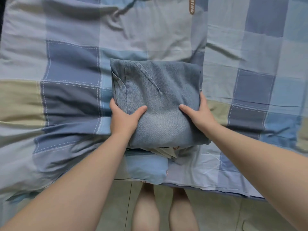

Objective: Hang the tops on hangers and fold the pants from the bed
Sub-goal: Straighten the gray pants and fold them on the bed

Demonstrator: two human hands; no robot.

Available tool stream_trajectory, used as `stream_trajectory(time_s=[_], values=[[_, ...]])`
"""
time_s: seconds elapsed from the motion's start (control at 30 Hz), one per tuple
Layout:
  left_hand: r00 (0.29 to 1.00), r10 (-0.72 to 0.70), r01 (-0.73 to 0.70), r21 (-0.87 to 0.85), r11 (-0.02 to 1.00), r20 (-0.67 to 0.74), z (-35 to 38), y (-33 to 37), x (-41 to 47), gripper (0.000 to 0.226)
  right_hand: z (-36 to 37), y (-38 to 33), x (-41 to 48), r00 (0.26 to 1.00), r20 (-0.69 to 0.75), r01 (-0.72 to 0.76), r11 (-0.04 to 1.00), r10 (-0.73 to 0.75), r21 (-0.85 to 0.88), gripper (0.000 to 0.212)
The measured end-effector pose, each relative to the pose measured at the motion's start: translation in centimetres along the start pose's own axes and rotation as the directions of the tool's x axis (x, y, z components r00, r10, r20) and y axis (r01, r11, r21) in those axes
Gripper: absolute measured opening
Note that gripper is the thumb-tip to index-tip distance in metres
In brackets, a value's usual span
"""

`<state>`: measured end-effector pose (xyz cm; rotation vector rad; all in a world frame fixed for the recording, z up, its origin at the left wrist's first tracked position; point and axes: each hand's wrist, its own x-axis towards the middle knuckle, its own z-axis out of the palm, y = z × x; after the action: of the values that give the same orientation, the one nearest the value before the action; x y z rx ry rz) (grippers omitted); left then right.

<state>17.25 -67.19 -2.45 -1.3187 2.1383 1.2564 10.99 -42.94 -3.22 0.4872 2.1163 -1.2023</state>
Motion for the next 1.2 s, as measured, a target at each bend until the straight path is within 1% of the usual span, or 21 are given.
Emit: stream_trajectory(time_s=[0.07, 0.13, 0.2, 0.3, 0.37, 0.4, 0.47, 0.5, 0.57, 0.63, 0.7, 0.77, 0.83, 0.87, 0.93, 1.07, 1.13, 1.2], values=[[0.997, -0.045, 0.049, -0.067, 0.997, 0.058, -0.4, 0.5, 0.5, 0.101, -0.5, -0.3, 0.6, 0.997, 0.013, -0.079, 0.993, 0.078, 0.087, 0.08], [0.988, -0.063, 0.081, -0.124, 0.989, 0.143, -0.9, 1.0, 0.8, 0.098, -1.1, -0.6, 1.2, 0.989, 0.045, -0.147, 0.975, 0.142, 0.166, 0.068], [0.979, -0.052, 0.082, -0.146, 0.986, 0.199, -1.3, 1.3, 0.6, 0.094, -1.6, -0.9, 1.7, 0.979, 0.09, -0.197, 0.958, 0.181, 0.207, 0.064], [0.98, -0.002, 0.033, -0.151, 0.988, 0.198, -1.1, 1.4, -0.1, 0.073, -2.3, -0.6, 2.1, 0.97, 0.141, -0.224, 0.957, 0.2, 0.185, 0.061], [0.975, 0.019, 0.02, -0.17, 0.985, 0.222, -0.8, 1.3, -1.0, 0.057, -2.8, -0.3, 1.9, 0.969, 0.146, -0.225, 0.958, 0.201, 0.178, 0.058], [0.969, 0.015, 0.03, -0.178, 0.984, 0.247, -0.8, 1.1, -1.4, 0.05, -3.1, 0.0, 1.7, 0.968, 0.151, -0.226, 0.958, 0.2, 0.177, 0.056], [0.948, -0.033, 0.102, -0.206, 0.973, 0.315, -0.7, 0.5, -2.4, 0.044, -3.8, 0.7, 1.2, 0.965, 0.174, -0.224, 0.959, 0.194, 0.175, 0.055], [0.932, -0.074, 0.16, -0.219, 0.963, 0.356, -0.7, 0.2, -3.0, 0.045, -4.0, 1.0, 0.8, 0.964, 0.184, -0.221, 0.961, 0.19, 0.168, 0.057], [0.893, -0.156, 0.268, -0.221, 0.938, 0.423, -0.7, -0.4, -4.2, 0.045, -4.6, 1.7, -0.1, 0.961, 0.194, -0.228, 0.964, 0.199, 0.14, 0.073], [0.851, -0.211, 0.343, -0.204, 0.917, 0.48, -0.9, -0.9, -5.3, 0.041, -5.1, 2.5, -1.3, 0.949, 0.22, -0.256, 0.959, 0.225, 0.122, 0.086], [0.781, -0.266, 0.427, -0.173, 0.887, 0.565, -1.5, -1.3, -6.3, 0.044, -5.6, 3.6, -2.7, 0.928, 0.279, -0.291, 0.947, 0.246, 0.132, 0.086], [0.677, -0.349, 0.523, -0.09, 0.847, 0.648, -2.3, -1.8, -7.4, 0.047, -5.9, 4.9, -4.4, 0.888, 0.363, -0.352, 0.926, 0.283, 0.137, 0.082], [0.578, -0.42, 0.591, -0.003, 0.807, 0.7, -3.2, -2.3, -8.6, 0.037, -6.2, 6.0, -6.2, 0.825, 0.455, -0.442, 0.884, 0.335, 0.152, 0.07], [0.545, -0.443, 0.607, 0.03, 0.794, 0.712, -3.7, -2.6, -9.3, 0.033, -6.4, 6.5, -7.1, 0.784, 0.504, -0.505, 0.844, 0.362, 0.181, 0.062], [0.501, -0.478, 0.61, 0.097, 0.786, 0.722, -4.6, -3.1, -10.8, 0.032, -6.8, 7.3, -9.0, 0.711, 0.572, -0.612, 0.76, 0.408, 0.218, 0.048], [0.439, -0.576, 0.622, 0.23, 0.749, 0.69, -5.5, -4.2, -14.5, 0.029, -7.4, 9.0, -13.2, 0.616, 0.623, -0.705, 0.69, 0.482, 0.163, 0.042], [0.43, -0.622, 0.619, 0.288, 0.731, 0.654, -5.3, -4.9, -16.4, 0.03, -7.7, 9.4, -15.6, 0.596, 0.616, -0.736, 0.656, 0.515, 0.164, 0.046], [0.426, -0.652, 0.593, 0.351, 0.725, 0.627, -4.9, -5.3, -18.4, 0.031, -8.2, 9.7, -18.2, 0.621, 0.559, -0.739, 0.648, 0.55, 0.183, 0.062]])
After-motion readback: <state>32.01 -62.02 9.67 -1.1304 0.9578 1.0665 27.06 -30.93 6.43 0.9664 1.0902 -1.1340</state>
